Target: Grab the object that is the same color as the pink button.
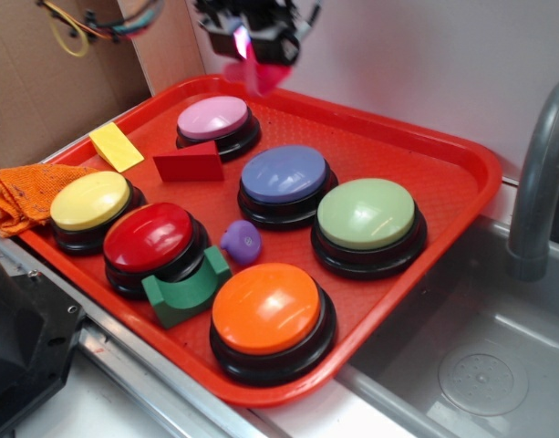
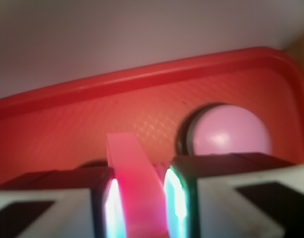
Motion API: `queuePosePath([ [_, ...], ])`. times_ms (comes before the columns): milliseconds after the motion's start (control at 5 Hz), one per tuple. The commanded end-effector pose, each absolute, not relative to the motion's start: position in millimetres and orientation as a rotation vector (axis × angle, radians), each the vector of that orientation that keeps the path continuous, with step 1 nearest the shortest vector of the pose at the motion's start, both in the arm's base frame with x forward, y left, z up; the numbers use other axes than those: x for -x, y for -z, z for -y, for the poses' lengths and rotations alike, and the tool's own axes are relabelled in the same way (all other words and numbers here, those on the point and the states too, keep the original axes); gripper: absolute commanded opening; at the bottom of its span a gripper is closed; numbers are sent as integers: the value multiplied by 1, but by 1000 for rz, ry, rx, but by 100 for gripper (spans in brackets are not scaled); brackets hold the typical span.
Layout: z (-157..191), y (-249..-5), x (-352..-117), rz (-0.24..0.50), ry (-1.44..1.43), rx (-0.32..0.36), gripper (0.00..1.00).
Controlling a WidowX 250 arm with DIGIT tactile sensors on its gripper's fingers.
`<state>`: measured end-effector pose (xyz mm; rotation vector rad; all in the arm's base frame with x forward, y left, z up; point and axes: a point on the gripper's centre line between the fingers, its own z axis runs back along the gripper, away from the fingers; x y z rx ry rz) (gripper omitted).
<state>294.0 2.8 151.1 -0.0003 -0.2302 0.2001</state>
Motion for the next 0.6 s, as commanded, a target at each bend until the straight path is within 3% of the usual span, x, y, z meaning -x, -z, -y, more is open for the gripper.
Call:
queuePosePath([
  [0, -1, -207, -223, 281, -202, 7, 0],
  [200, -9, -198, -191, 229, -257, -7, 0],
  [400, -23, -192, -185, 187, -283, -9, 0],
])
